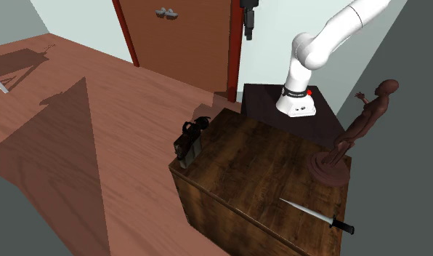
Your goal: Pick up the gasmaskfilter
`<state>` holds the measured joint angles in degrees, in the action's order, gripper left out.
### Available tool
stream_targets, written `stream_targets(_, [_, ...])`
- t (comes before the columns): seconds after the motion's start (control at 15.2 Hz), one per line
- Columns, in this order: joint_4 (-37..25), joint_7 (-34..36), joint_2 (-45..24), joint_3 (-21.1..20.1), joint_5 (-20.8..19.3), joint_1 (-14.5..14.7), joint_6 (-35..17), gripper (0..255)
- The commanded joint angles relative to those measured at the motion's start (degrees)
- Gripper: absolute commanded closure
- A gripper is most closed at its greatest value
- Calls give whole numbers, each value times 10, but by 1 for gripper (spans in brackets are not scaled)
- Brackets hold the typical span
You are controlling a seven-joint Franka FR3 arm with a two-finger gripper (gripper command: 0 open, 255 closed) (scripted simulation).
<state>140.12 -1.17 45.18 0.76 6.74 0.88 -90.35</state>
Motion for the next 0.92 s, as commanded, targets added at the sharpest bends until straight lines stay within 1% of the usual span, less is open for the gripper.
stream_targets(0.0, [0, 0, 0, 0, 0, 0, 0, 0])
stream_targets(0.4, [-21, 4, -99, -39, 34, 35, -85, 0])
stream_targets(0.86, [-75, 8, -225, -84, 59, 69, -168, 0])
